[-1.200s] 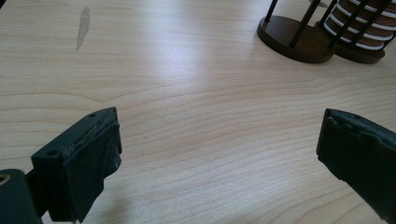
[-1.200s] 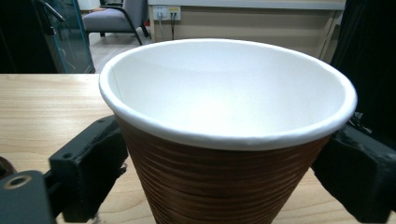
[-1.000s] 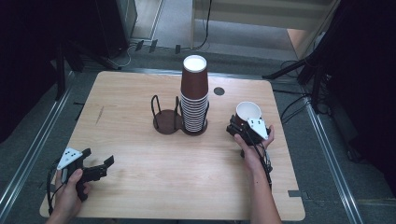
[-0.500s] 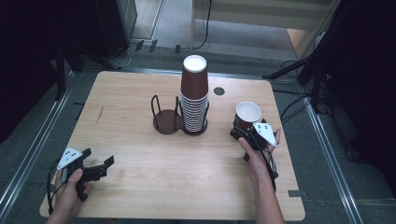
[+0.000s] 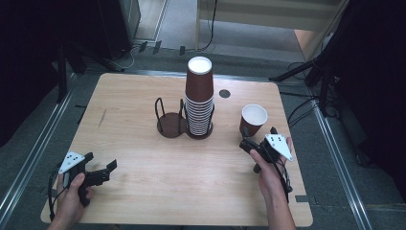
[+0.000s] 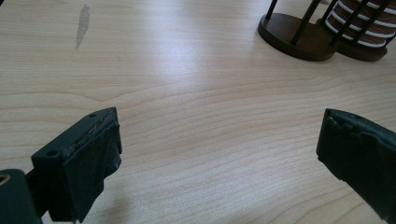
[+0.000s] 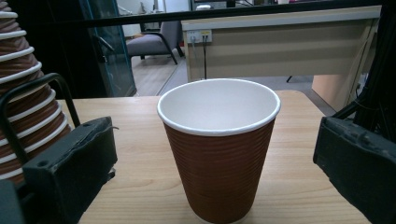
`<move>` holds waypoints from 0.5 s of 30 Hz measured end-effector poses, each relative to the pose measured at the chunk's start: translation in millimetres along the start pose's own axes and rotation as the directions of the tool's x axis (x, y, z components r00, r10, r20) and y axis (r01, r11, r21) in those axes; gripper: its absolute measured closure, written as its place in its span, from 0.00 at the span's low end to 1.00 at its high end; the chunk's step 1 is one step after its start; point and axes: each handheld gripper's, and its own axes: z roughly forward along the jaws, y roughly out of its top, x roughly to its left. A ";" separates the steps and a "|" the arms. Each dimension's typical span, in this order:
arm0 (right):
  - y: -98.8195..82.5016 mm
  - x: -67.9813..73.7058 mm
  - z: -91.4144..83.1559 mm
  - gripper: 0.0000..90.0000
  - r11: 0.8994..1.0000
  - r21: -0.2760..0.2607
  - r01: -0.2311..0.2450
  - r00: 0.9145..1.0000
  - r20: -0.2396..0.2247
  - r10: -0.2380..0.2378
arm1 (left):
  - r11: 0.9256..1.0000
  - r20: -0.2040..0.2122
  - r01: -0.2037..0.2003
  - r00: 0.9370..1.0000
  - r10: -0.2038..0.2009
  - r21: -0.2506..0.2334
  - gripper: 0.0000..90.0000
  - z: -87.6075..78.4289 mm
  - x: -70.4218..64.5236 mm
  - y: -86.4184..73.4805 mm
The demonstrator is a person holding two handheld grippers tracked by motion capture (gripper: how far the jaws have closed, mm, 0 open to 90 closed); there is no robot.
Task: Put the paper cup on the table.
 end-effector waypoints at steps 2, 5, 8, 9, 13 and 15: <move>0.0 -0.7 -2.0 0.00 1.000 -0.002 0.002 1.000 -0.001 -0.002 | 1.000 -0.001 -0.002 1.000 0.002 0.001 0.01 -0.1 0.0 0.0; -0.1 -3.8 -7.4 0.00 1.000 -0.004 0.003 1.000 -0.001 -0.003 | 1.000 0.000 -0.002 1.000 0.002 0.002 0.01 0.0 0.0 0.0; -0.7 -7.5 -12.8 0.00 1.000 -0.005 0.016 1.000 -0.008 -0.016 | 1.000 0.001 0.002 1.000 -0.002 0.000 0.01 0.0 0.2 0.0; -1.3 -8.8 -14.1 0.00 1.000 -0.004 0.018 1.000 -0.007 -0.018 | 1.000 0.001 0.002 1.000 -0.002 0.000 0.01 0.0 0.2 0.0; -4.7 -15.3 -19.1 0.00 1.000 -0.003 0.005 1.000 -0.003 -0.005 | 1.000 0.001 0.000 1.000 0.000 0.001 0.01 0.1 0.0 0.0; -5.8 -17.0 -20.3 0.00 1.000 -0.002 0.005 1.000 -0.001 -0.005 | 1.000 0.001 0.000 1.000 0.000 0.001 0.01 0.1 0.1 0.0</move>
